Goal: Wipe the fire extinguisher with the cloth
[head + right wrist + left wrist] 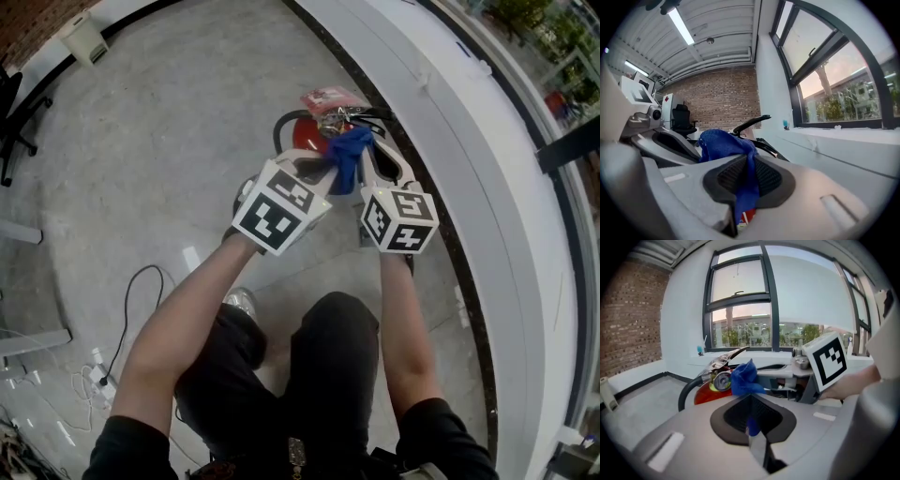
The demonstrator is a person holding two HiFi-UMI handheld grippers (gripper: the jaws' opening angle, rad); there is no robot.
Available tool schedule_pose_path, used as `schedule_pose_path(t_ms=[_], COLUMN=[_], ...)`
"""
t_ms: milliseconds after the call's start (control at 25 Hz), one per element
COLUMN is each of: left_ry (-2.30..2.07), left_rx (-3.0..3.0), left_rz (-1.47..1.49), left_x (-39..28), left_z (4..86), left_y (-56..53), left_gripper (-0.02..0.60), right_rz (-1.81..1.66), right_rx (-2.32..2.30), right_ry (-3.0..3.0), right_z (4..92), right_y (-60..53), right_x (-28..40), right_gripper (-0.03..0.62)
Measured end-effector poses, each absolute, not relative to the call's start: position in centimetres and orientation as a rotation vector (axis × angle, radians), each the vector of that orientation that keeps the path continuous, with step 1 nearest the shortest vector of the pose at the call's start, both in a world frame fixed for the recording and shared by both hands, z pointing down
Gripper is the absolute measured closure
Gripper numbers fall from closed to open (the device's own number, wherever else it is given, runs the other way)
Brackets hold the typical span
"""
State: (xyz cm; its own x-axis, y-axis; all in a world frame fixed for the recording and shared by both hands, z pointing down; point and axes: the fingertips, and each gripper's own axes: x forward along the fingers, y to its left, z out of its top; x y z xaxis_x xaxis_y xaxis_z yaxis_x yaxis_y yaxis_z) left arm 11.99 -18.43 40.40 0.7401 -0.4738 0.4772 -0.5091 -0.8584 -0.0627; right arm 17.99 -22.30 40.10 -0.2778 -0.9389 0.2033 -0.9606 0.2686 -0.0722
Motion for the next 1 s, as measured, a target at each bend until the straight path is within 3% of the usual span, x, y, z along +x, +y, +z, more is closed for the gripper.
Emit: schedule_pose_path(t_ms=[280,520,600,800,880,1000], left_ry=[-0.868,-0.928,-0.935,-0.947,-0.952,-0.957], left_rx=[2.826,2.809,2.808,2.809,2.808,2.789], left_rz=[0.708,0.678,0.672,0.674,0.695,0.723], left_x=[13.8,14.2,14.0,13.1,12.3,11.0], left_z=[40.5,40.0,39.9,39.6,39.8,40.1], left_y=[-19.8,-20.6,-20.6,-20.4,-20.4,-20.4], left_gripper=[0.575,0.575,0.575,0.575,0.575,0.575], right_rz=[0.287,0.343,0.301,0.272,0.302,0.358], right_rx=[1.647,1.487,1.449,1.473,1.536,1.587], right_ry=[-2.508,-2.617,-2.596,-2.577,-2.59,-2.621], right_z=[39.9,40.5,41.2,41.4,40.9,40.3], right_y=[-21.1,-18.7,-18.9,-20.3,-21.1,-22.5], right_x=[17.3,17.0,16.4,16.1,16.8,17.5], right_gripper=[0.537,0.405,0.393,0.399,0.479,0.494])
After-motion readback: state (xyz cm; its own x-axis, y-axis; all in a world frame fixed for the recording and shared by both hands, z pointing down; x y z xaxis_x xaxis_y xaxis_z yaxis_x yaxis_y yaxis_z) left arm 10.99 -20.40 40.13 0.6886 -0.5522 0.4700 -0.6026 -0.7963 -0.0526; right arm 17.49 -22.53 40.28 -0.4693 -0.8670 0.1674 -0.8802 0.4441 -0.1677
